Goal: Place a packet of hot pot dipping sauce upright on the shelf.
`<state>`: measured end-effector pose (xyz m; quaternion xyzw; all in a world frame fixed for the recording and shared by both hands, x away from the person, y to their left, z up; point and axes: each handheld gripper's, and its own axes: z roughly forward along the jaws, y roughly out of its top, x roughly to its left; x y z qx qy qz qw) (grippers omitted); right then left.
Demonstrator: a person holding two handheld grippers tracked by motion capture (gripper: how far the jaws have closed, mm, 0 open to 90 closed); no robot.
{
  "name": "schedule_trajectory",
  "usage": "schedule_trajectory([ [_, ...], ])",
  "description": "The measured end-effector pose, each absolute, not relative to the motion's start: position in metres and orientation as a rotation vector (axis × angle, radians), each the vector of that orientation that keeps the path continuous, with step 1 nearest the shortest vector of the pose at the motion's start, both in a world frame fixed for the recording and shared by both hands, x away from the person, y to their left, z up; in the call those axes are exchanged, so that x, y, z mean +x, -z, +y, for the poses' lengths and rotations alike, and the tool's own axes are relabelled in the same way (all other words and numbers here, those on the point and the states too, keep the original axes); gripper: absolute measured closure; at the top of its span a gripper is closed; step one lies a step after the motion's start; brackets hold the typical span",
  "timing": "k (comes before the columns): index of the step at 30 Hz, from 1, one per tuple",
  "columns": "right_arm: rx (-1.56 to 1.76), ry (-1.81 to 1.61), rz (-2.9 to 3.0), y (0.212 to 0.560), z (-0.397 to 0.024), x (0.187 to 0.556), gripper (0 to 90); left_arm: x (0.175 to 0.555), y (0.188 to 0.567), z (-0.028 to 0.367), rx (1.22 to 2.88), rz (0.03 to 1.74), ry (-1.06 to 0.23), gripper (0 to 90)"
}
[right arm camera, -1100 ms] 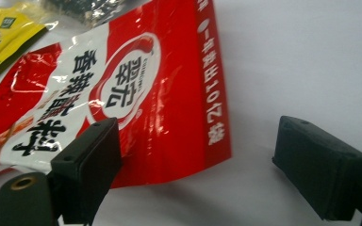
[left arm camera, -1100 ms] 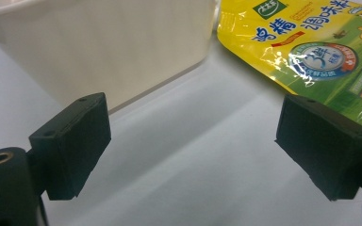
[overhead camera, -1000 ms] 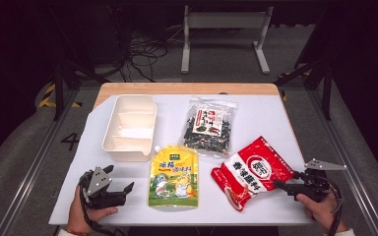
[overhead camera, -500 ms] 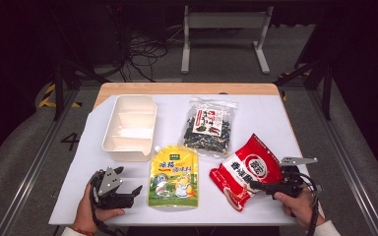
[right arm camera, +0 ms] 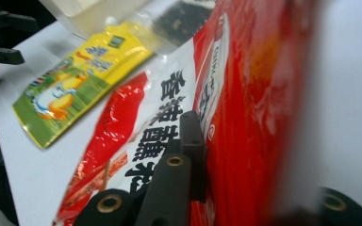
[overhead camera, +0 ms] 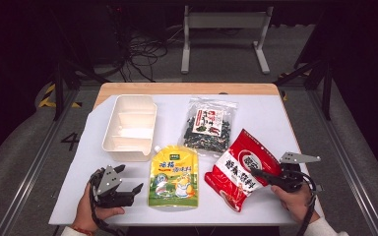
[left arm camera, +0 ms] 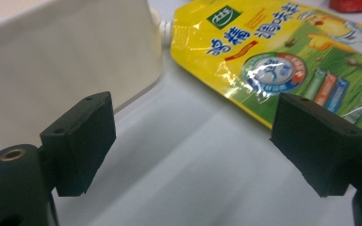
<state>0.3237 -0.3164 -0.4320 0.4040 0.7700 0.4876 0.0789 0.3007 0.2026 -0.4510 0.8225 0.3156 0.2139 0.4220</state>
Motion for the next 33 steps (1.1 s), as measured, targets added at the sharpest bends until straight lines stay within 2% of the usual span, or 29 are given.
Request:
schedule_trajectory([
  [18, 0.821, -1.519, 2.318, 0.383, -0.284, 0.307, 89.4, 0.305, 0.434, 0.167, 2.101, 0.636, -0.444, 17.8],
  [26, 0.673, -1.479, 2.320, 0.364, -0.261, 0.308, 89.4, 0.315, 0.416, 0.109, 2.096, 0.478, -0.409, 19.4],
  [33, 0.624, -1.503, 2.319, 0.357, -0.249, 0.309, 89.4, 0.333, 0.410, 0.072, 2.065, 0.445, -0.359, 20.1],
])
